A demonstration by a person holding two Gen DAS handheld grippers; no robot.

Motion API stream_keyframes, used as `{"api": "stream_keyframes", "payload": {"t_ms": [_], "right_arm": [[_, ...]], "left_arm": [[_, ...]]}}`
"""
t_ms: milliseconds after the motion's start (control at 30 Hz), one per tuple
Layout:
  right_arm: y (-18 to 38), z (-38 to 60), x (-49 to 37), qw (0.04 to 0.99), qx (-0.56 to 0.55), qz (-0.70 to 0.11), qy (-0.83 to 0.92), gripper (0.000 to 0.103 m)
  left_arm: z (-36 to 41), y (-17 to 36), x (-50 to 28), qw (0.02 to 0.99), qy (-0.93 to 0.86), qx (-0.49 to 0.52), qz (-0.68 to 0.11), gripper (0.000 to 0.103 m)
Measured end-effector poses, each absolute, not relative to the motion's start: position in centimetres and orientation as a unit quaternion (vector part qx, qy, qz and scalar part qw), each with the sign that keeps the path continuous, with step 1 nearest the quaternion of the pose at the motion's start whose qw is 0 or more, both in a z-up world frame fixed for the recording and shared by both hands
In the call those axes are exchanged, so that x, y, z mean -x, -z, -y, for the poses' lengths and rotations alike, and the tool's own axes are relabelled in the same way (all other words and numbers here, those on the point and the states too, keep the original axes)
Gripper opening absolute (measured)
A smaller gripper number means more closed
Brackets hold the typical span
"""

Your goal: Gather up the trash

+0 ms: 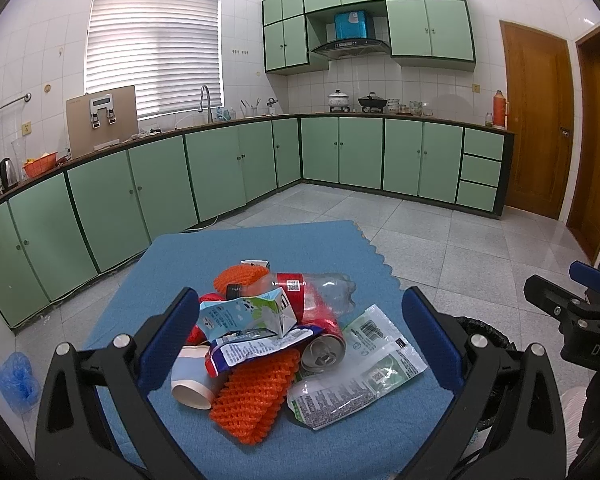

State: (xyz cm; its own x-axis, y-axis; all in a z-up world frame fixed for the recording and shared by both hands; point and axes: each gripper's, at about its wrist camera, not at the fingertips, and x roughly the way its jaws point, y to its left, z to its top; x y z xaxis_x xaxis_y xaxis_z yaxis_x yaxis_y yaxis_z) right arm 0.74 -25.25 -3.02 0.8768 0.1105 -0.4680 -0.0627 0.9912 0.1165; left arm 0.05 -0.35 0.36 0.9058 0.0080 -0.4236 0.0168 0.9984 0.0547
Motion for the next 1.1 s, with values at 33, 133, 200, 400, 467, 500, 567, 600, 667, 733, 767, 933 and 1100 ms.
{"api": "stream_keyframes", "payload": {"t_ms": [33,133,200,400,467,500,567,600,667,733,767,933,1100], "right_arm": [[3.01,25.26,-0.76,0.967,-0.049,-0.244,-0.045,0.097],[3.01,25.28,-0.75,0.967,-0.049,-0.244,-0.045,0.097],[3.01,25.28,-0.77,0.967,-0.049,-0.245,-0.045,0.097],[3.02,25.3,-0.74,0.967,-0.049,-0.244,-0.045,0.097],[3.01,25.33,-0.75,0.967,-0.049,-0.244,-0.045,0.097],[3.02,25.34,-0.75,0.967,-0.049,-0.244,-0.045,0.097],[3.02,25.33,-0.74,0.967,-0.05,-0.244,-0.045,0.097],[3.03,25.33,-0.74,0.967,-0.05,-0.244,-0.045,0.097],[3.01,25.33,-0.75,0.967,-0.049,-0.244,-0.045,0.097],[3.0,25.34,-0.75,0.968,-0.049,-0.244,-0.045,0.097],[3.19,25.37,-0.89,0.968,-0.05,-0.244,-0.043,0.097],[3.15,25.38,-0.93,0.968,-0.051,-0.243,-0.043,0.097],[3.16,25.06,-1.3,0.968,-0.054,-0.24,-0.049,0.097]], "left_arm": [[0.35,-0.31,-0.17,0.976,0.002,-0.029,-0.217,0.098],[0.36,-0.2,-0.28,0.976,0.001,-0.029,-0.217,0.098],[0.39,-0.2,-0.33,0.976,0.002,-0.03,-0.217,0.098],[0.38,-0.21,-0.27,0.976,0.001,-0.029,-0.217,0.098],[0.39,-0.21,-0.27,0.976,0.001,-0.029,-0.217,0.098],[0.39,-0.21,-0.27,0.976,0.001,-0.03,-0.217,0.098],[0.39,-0.21,-0.27,0.976,0.001,-0.03,-0.217,0.098],[0.39,-0.21,-0.27,0.976,0.001,-0.03,-0.217,0.098],[0.4,-0.22,-0.32,0.976,0.001,-0.03,-0.217,0.098],[0.4,-0.2,-0.27,0.976,0.001,-0.03,-0.217,0.098],[0.4,-0.19,-0.28,0.976,0.001,-0.03,-0.217,0.098],[0.35,-0.13,-0.46,0.976,0.001,-0.029,-0.218,0.098],[-0.35,0.12,-0.52,0.977,-0.005,-0.033,-0.209,0.098]]}}
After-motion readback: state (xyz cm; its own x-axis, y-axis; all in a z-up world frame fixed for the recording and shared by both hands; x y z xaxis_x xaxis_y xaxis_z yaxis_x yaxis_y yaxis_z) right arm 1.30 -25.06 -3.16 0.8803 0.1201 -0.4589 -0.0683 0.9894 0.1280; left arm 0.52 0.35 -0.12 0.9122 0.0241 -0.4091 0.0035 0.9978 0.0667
